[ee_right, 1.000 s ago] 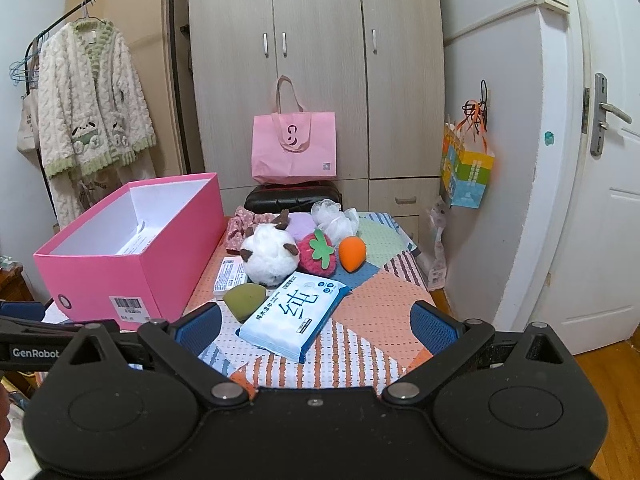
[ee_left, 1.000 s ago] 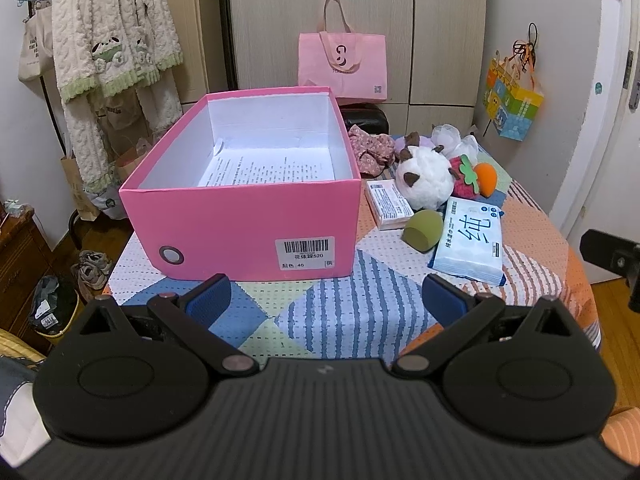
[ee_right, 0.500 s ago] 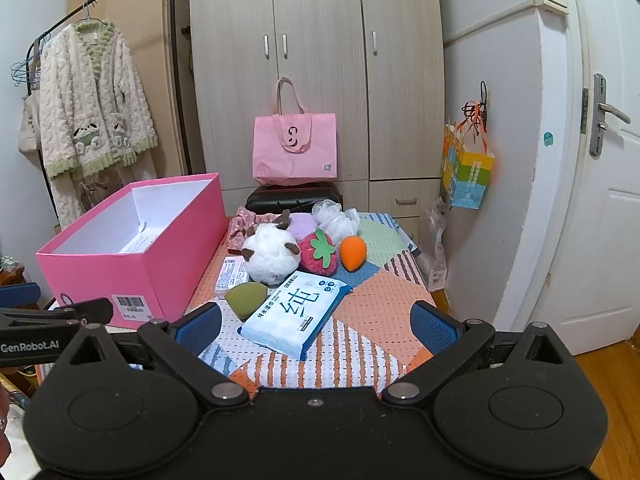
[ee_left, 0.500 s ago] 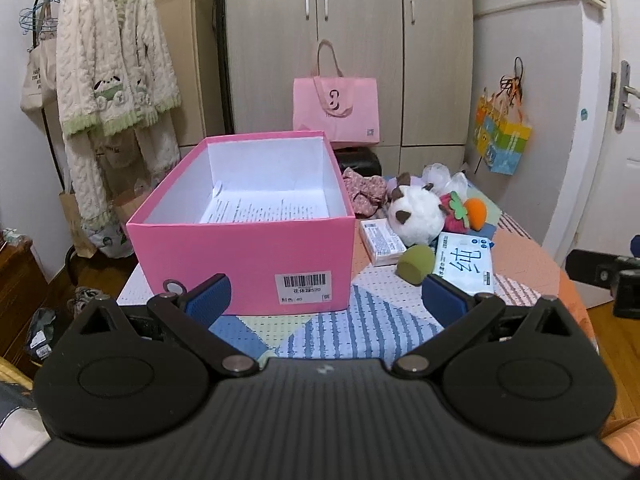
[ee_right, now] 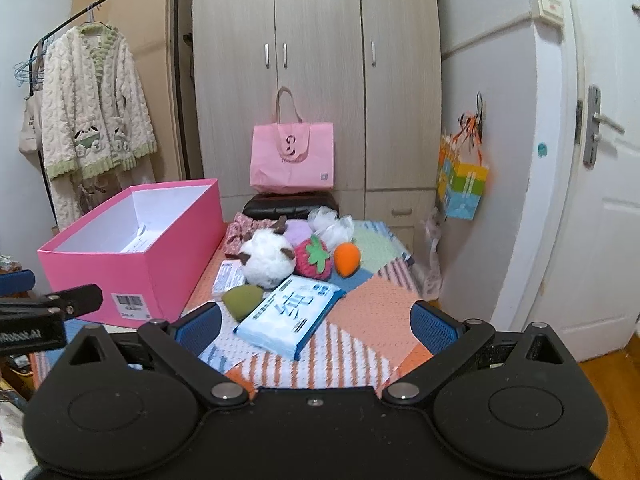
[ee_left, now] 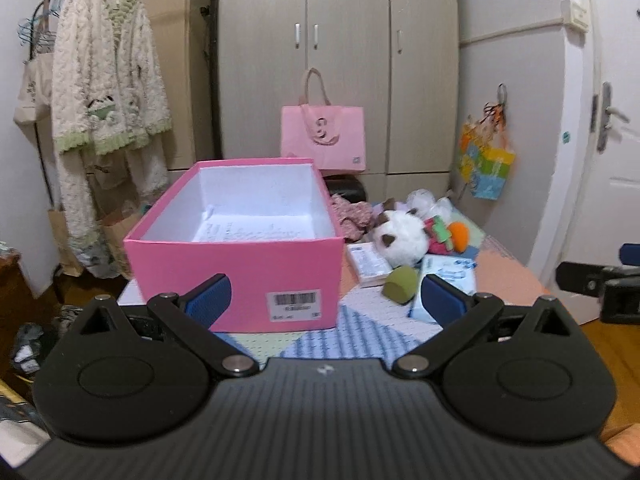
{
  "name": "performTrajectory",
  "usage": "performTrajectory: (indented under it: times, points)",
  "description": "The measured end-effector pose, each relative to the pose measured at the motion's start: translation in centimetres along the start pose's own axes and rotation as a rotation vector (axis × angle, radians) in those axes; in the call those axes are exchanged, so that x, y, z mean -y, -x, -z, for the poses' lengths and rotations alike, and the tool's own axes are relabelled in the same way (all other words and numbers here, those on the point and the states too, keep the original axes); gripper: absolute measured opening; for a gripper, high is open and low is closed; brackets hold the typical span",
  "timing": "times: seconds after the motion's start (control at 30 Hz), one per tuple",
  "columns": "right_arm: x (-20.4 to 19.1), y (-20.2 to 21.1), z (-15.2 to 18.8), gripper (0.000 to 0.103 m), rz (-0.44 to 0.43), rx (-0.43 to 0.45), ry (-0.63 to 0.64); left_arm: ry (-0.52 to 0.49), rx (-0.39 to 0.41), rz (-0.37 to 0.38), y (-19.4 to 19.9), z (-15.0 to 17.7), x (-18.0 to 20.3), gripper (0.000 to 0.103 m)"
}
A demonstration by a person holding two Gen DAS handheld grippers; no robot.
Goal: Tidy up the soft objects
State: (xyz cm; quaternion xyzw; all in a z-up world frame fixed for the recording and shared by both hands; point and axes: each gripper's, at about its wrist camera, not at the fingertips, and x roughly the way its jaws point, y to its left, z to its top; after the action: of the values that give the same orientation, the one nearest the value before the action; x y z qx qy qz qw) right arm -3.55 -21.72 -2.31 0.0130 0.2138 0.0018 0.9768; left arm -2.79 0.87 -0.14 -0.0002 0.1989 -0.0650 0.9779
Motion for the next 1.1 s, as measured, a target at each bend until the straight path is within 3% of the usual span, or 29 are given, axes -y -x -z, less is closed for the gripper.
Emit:
performTrajectory:
  times: [0.2,0.37,0.57,0.73,0.83,1.1]
  points:
    - [0.8,-0.9,0.3,0.102,0.027,0.044,0.07,0.027,0.019,0.11,-0.7,-0.6,0.4,0.102]
    - [2.3,-2.5,1.3,0.102,-0.045,0.113,0.093,0.026,-0.027,0.2,-2.7,-0.5,1.3,0.1]
    - [3.0,-6.0,2.3,0.102,-0.137,0.027,0.09,-0.016,-0.088,0.297,-5.6,0.0,3.2,0.098]
    - [2.7,-8.3,3.2,0.102,-0.19,-0.012,0.142,-0.038,-0.153,0.385,-8.8,0.4,4.5,0.083]
    - [2.1,-9.7,3.8,0.102,-0.217,-0.028,0.199,-0.038,-0.214,0.434,-10.8,0.6,5.1,0.082]
    - [1.8,-13.6,4.5,0.102,-0.302,-0.081,0.218,-0.004,-0.358,0.445,-16.3,1.2,5.9,0.082]
